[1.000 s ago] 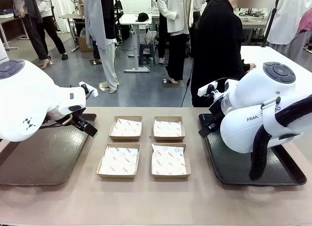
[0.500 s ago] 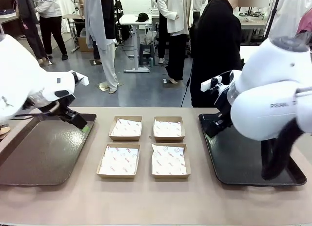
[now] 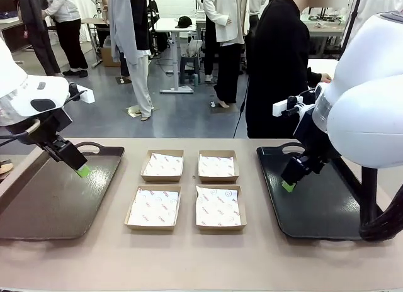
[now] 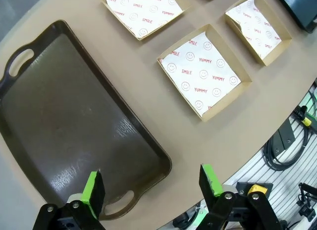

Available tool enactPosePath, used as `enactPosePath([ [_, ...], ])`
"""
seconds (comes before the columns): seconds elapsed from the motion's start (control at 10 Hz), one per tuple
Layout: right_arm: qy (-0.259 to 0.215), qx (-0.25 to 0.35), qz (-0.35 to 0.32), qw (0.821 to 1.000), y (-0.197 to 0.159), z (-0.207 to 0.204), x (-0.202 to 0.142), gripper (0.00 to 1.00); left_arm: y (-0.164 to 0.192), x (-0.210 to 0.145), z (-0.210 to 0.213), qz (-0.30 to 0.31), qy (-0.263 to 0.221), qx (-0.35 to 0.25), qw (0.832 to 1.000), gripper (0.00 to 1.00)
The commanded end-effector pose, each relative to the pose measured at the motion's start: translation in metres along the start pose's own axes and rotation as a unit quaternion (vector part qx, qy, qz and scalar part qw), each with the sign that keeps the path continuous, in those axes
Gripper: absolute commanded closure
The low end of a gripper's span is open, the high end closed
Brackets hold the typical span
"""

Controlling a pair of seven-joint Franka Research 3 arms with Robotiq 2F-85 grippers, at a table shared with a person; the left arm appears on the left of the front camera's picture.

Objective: Individually package the donuts and arrange them on the tray.
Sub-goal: Pick up one Paper togo box.

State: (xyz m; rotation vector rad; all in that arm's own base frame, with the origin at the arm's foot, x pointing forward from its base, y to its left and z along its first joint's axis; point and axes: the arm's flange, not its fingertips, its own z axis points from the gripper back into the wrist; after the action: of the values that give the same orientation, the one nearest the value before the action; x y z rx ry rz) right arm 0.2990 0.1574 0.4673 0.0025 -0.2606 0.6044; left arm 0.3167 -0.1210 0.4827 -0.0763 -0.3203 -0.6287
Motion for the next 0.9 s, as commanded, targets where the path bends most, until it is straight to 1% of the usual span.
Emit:
enactPosePath([
  [0.0,-0.004,-0.008,0.01,1.0,0.001,-0.003,0.004,0.0,0.002,0.005,-0.007,-0.004,-0.005,0.009,1.0,0.0],
  [0.4,0.001,-0.003,0.006,1.0,0.002,-0.001,0.001,0.0,-0.001,0.003,-0.004,-0.002,0.0,0.002,1.0,0.0],
  [0.5,-0.031,0.121,-0.033,0.992,-0.01,0.002,-0.002,0.0,0.008,0.004,0.002,0.07,-0.016,-0.096,0.993,0.0],
  [0.6,-0.058,0.215,-0.098,0.97,-0.029,0.009,-0.014,0.0,0.022,-0.002,0.01,0.106,-0.047,-0.179,0.977,0.0],
  [0.7,-0.087,0.276,-0.15,0.945,-0.046,0.018,-0.033,0.0,0.033,-0.014,0.017,0.14,-0.055,-0.259,0.954,0.0],
  [0.8,-0.124,0.346,-0.195,0.909,-0.069,0.028,-0.058,0.0,0.043,-0.023,0.019,0.14,-0.066,-0.338,0.928,0.0],
])
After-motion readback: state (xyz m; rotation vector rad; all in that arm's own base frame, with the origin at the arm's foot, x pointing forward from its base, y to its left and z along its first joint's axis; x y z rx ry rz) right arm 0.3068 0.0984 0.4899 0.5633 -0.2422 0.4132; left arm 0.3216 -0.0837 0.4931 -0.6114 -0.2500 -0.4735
